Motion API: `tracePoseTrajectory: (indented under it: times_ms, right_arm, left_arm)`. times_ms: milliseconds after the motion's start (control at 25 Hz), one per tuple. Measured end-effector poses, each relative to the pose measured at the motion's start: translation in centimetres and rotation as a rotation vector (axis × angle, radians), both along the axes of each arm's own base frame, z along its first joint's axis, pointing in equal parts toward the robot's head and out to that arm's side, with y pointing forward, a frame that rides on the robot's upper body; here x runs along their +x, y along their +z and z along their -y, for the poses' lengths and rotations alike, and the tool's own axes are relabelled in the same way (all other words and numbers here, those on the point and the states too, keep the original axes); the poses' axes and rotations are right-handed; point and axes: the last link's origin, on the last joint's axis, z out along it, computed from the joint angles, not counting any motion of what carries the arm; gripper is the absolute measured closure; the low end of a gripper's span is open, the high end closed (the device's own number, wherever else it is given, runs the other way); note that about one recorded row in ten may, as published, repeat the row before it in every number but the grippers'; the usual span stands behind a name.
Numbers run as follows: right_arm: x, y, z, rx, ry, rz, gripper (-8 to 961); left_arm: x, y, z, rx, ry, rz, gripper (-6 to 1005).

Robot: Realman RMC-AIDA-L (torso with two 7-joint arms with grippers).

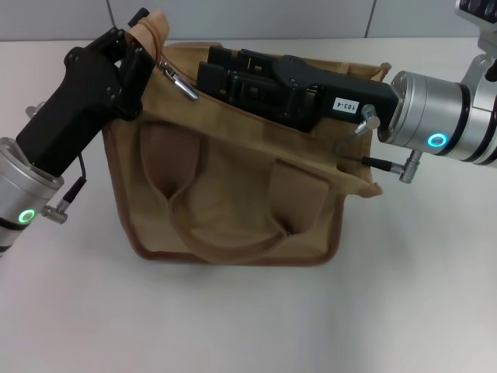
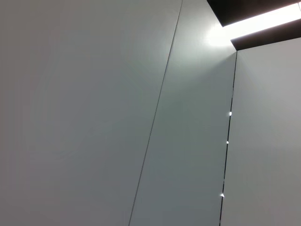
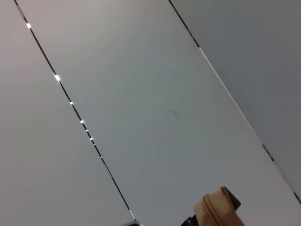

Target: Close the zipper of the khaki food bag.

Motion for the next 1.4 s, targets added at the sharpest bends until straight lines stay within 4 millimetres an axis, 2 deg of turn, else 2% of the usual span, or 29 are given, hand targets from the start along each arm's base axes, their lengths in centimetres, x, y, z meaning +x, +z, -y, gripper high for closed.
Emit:
tracePoseTrajectory:
  times_ms: [800, 1040, 1160, 1400]
  right_arm:
    - [-0.6, -0.9, 0.3, -0.042, 0.029, 0.028, 283]
    - [-0.8, -1.0, 1.0, -0.074, 0.063, 0.017, 283]
    - [-0.2, -0.2, 2.0, -0.097, 0.064, -0.042, 283]
    - [1.5, 0.3, 2.1, -0.124, -0.049, -0.060, 283]
  left_arm:
    - [0.3, -0.4, 0.0, 0.006, -0.005, 0.002, 908]
    - [0.4, -0.3, 0.0, 0.012, -0.007, 0.002, 911]
    - [0.4, -0.4, 0.2, 0.036, -0.019, -0.014, 912]
    - [0.4, -0.5, 0.9, 0.064, -0.035, -0.014, 914]
